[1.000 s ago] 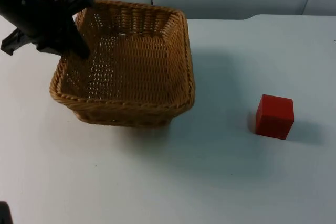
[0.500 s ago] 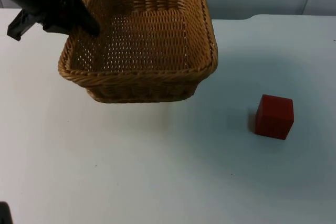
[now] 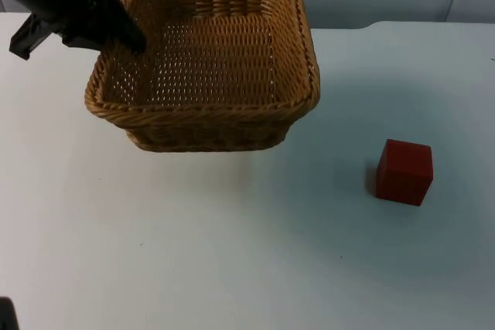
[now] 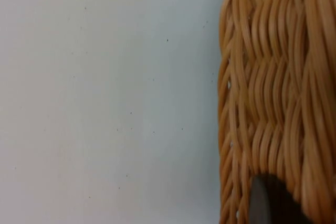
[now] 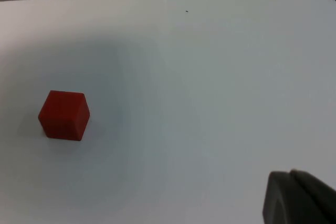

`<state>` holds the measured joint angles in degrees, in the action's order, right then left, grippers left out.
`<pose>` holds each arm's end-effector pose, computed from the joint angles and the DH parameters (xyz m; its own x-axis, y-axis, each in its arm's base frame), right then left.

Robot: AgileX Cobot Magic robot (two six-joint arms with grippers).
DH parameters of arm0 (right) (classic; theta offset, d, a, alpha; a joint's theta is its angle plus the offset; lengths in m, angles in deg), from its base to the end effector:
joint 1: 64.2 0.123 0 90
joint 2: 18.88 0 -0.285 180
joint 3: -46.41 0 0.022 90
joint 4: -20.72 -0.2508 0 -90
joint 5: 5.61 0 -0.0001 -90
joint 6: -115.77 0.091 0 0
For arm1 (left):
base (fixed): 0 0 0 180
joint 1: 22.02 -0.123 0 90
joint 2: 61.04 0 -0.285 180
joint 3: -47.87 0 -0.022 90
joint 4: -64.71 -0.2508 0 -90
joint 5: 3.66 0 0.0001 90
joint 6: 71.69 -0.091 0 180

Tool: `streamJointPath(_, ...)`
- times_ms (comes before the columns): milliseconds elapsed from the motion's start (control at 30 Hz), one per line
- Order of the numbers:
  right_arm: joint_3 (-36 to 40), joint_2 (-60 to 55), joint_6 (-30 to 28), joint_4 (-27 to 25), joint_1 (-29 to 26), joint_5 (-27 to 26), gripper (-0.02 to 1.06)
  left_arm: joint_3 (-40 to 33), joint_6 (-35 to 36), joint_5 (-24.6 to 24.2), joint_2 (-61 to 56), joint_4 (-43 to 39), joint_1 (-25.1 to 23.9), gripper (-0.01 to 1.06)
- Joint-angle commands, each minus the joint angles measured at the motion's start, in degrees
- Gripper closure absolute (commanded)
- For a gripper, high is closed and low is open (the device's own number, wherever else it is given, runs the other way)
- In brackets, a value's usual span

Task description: Pick up the basket with the left hand and place the cube into the basket with the right hand.

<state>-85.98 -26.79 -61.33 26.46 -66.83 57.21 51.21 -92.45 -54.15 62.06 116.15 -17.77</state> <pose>-0.0085 -0.0077 0.2794 -0.4718 0.0264 -0.8813 0.1262 0.9913 -0.0379 0.4075 -0.0854 0.1896 -0.9634 -0.1733 -0.2044 0.0007 0.7612 -0.6485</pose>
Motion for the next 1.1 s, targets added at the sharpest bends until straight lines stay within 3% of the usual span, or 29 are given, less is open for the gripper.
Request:
streamJointPath(0, 0.2, 0.12, 0.17, 0.01, -0.24, -0.51, 1.05, 0.32, 0.03, -0.57, -1.16, 2.02, 0.14, 1.05)
streamJointPath(1067, 0.2, 0.12, 0.16, -1.0, -0.24, -1.46, 1.05, 0.32, 0.03, -0.57, -1.16, 2.02, 0.14, 1.05)
